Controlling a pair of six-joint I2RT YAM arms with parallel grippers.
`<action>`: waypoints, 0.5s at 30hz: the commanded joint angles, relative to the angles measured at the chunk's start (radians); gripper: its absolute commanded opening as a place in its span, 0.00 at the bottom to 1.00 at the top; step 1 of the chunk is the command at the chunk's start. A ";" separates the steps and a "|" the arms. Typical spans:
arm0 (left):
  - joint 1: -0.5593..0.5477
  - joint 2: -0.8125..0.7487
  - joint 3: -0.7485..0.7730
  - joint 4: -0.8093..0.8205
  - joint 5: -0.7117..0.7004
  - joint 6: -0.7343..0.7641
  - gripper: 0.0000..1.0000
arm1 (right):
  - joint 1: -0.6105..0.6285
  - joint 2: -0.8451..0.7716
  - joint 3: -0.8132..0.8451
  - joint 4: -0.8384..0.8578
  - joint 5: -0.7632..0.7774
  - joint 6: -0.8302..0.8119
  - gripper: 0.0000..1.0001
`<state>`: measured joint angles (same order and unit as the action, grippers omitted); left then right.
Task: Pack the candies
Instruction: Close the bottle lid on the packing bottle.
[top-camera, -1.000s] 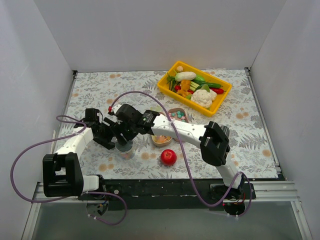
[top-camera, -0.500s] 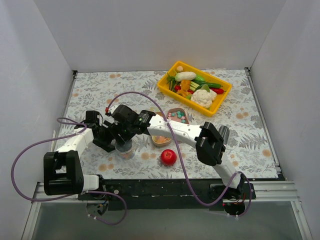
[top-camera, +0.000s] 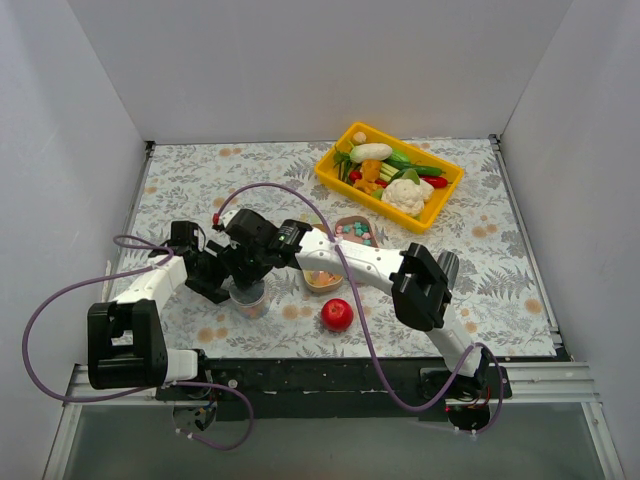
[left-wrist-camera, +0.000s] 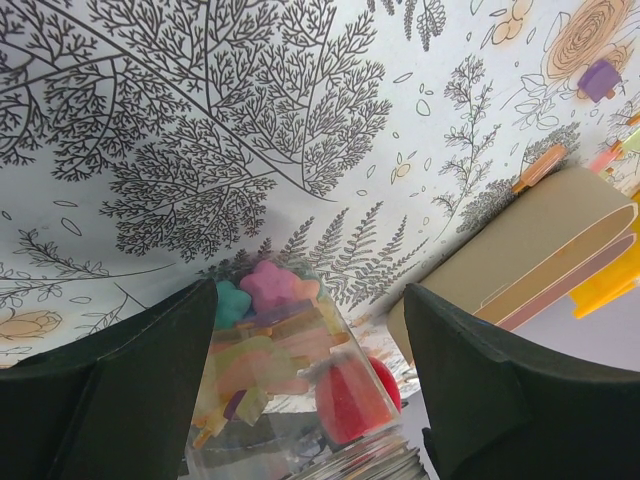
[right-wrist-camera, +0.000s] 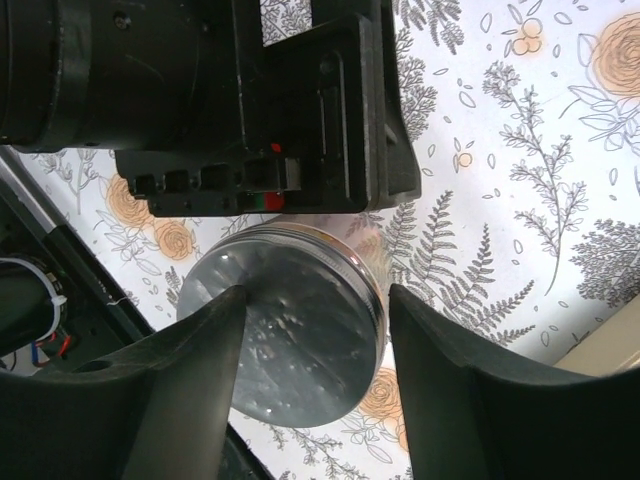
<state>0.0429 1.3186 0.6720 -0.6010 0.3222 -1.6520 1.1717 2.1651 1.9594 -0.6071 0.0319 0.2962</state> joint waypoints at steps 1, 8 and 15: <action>0.009 -0.013 -0.003 0.001 -0.009 0.011 0.75 | 0.002 0.026 -0.040 -0.117 0.074 -0.009 0.68; 0.015 -0.013 -0.003 0.003 -0.009 0.012 0.75 | -0.003 0.028 0.035 -0.125 0.122 -0.020 0.70; 0.023 -0.018 -0.011 0.000 -0.012 0.015 0.74 | -0.012 0.076 0.023 -0.171 0.092 -0.014 0.64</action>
<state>0.0547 1.3186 0.6701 -0.6010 0.3222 -1.6459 1.1702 2.1750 2.0003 -0.6811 0.0837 0.3042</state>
